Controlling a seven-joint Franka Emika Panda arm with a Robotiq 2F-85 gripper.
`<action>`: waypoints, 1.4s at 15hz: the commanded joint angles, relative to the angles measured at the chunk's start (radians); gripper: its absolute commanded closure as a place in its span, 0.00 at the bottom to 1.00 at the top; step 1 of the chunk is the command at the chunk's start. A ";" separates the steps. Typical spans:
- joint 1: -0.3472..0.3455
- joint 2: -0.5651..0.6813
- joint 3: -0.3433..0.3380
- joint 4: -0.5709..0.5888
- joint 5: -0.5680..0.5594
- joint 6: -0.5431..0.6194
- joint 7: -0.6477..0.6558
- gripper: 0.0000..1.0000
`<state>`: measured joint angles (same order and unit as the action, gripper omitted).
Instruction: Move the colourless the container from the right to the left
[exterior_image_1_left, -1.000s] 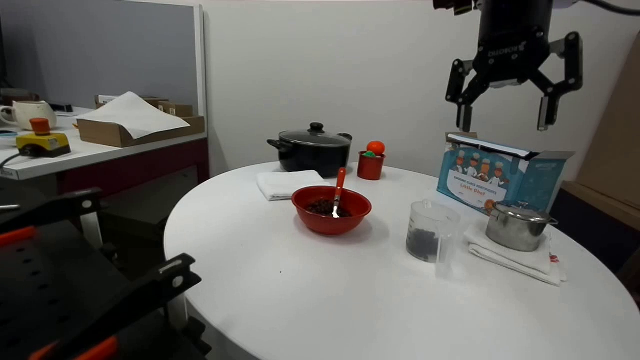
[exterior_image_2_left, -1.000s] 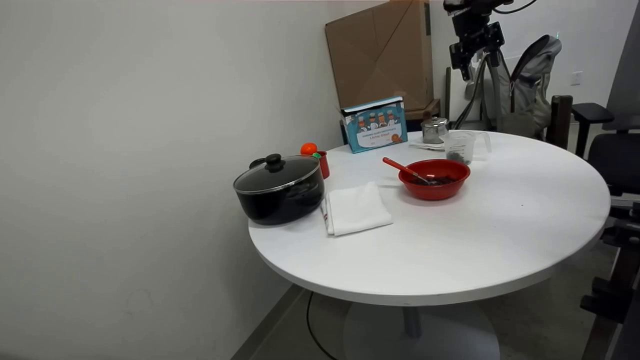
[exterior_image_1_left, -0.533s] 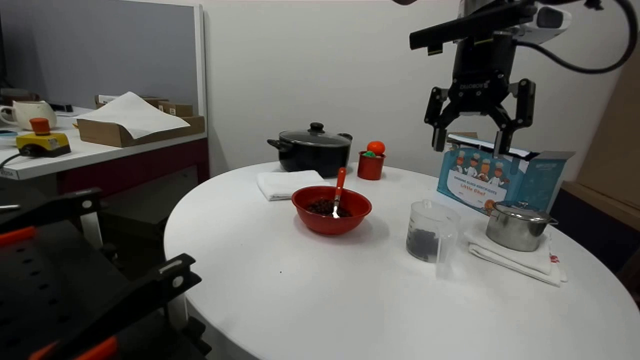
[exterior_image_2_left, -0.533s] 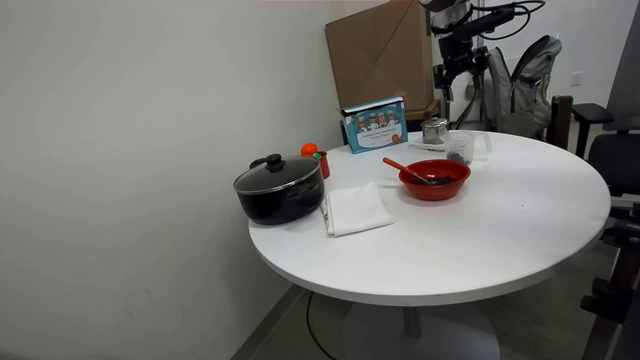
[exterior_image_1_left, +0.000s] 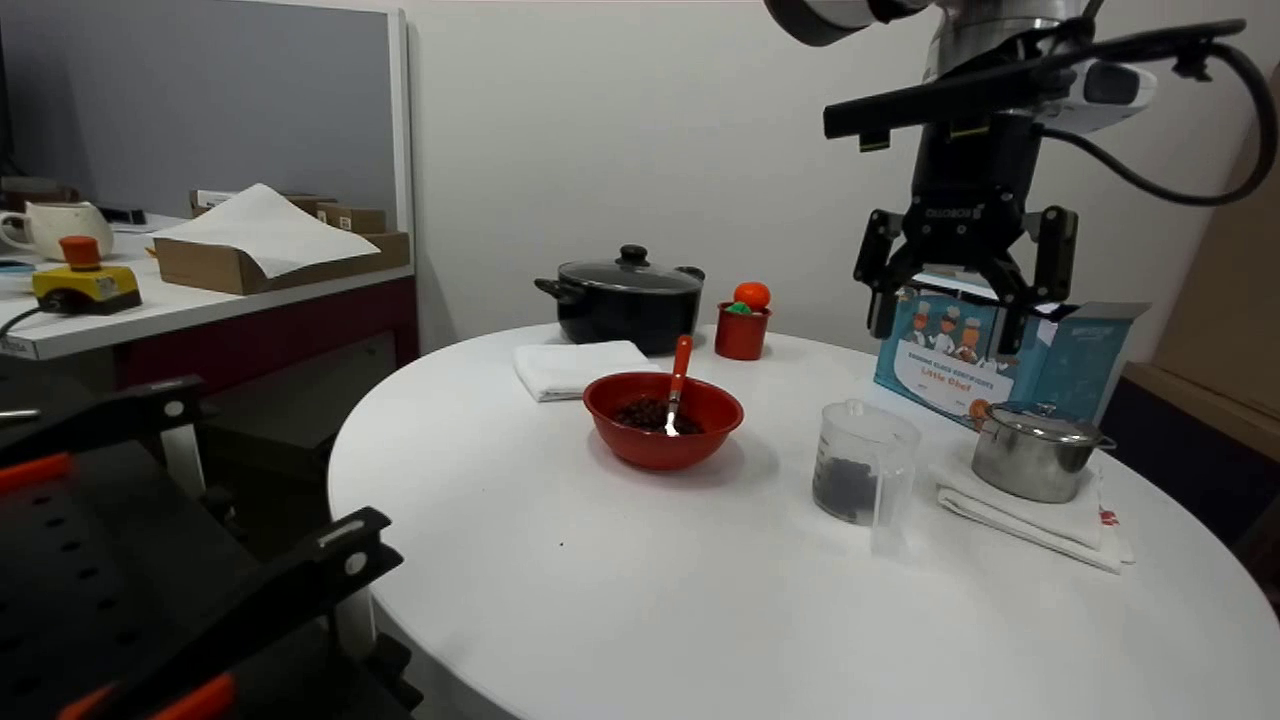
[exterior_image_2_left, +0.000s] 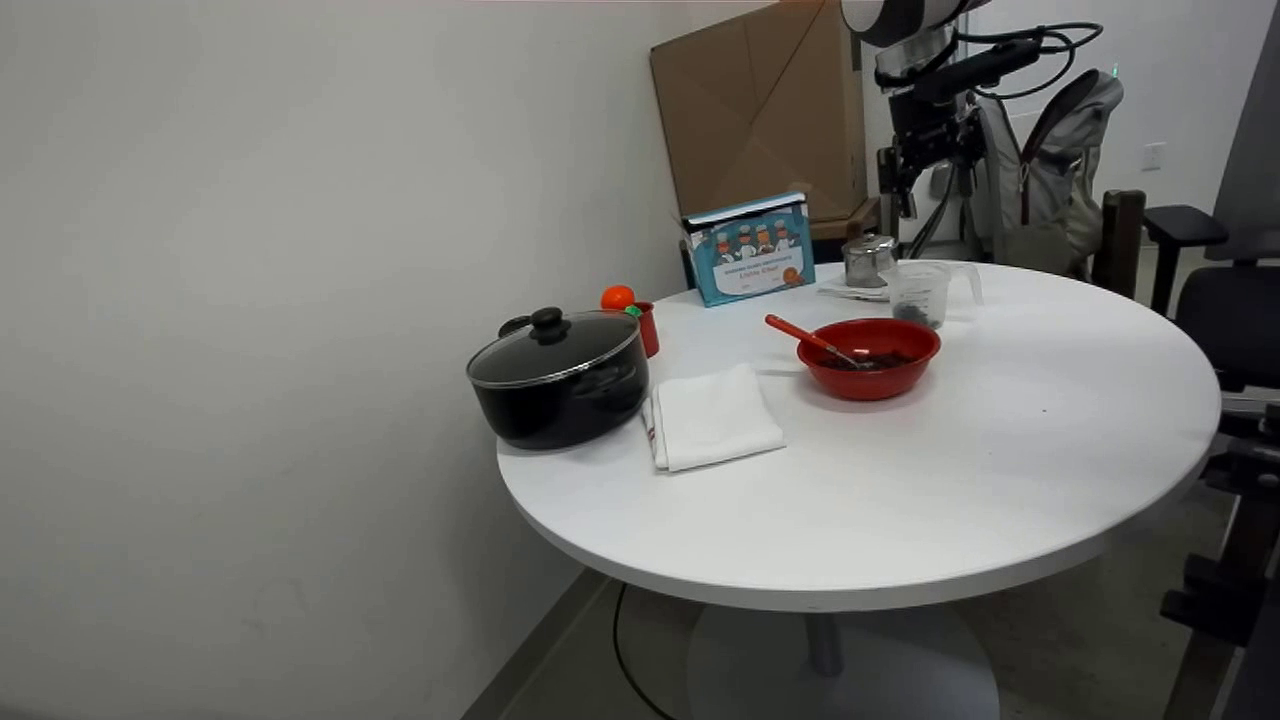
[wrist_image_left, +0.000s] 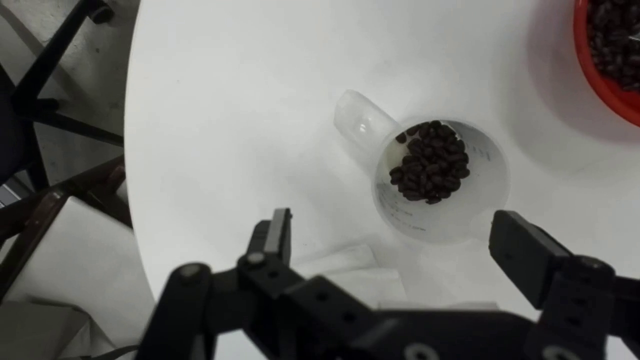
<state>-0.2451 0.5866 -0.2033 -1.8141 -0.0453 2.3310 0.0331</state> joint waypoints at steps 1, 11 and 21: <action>-0.005 0.048 -0.003 0.017 0.006 0.050 0.017 0.00; -0.011 0.137 0.004 0.012 0.012 0.182 0.005 0.00; -0.030 0.194 0.014 0.018 0.022 0.228 -0.008 0.43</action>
<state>-0.2634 0.7562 -0.2013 -1.8147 -0.0448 2.5352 0.0390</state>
